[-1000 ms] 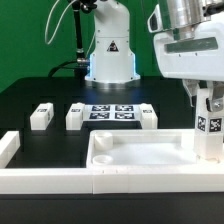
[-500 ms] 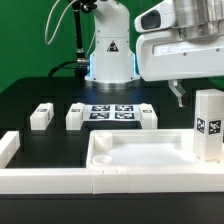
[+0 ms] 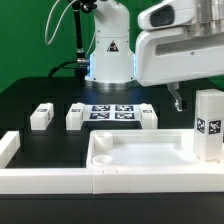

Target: Assemble desk

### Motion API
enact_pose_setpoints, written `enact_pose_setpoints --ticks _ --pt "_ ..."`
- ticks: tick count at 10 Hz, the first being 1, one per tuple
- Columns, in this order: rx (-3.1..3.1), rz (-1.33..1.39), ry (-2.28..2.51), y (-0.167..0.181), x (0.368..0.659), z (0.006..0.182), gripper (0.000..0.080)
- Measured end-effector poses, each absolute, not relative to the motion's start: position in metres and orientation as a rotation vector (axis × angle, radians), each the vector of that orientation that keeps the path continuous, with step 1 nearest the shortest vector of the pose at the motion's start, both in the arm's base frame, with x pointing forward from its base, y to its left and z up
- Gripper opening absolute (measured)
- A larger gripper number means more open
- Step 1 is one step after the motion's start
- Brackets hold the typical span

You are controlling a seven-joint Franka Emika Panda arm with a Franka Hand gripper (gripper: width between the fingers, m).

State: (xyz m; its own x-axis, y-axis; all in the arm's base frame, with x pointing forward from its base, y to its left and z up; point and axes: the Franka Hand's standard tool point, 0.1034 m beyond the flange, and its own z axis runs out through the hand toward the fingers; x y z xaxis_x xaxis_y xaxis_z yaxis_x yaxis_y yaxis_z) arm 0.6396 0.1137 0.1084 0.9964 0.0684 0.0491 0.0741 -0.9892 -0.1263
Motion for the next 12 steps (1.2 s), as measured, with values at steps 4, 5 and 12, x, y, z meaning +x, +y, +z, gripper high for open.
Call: enact_pose_setpoints --ticks 4,5,12 --pt "-3.007 -0.055 -0.023 0.117 0.638 0.106 0.0558" --pt "-3.005 -0.049 0.073 0.117 0.638 0.106 0.0323" --pt "-2.635 0.079 1.379 0.113 0.635 0.103 0.0293"
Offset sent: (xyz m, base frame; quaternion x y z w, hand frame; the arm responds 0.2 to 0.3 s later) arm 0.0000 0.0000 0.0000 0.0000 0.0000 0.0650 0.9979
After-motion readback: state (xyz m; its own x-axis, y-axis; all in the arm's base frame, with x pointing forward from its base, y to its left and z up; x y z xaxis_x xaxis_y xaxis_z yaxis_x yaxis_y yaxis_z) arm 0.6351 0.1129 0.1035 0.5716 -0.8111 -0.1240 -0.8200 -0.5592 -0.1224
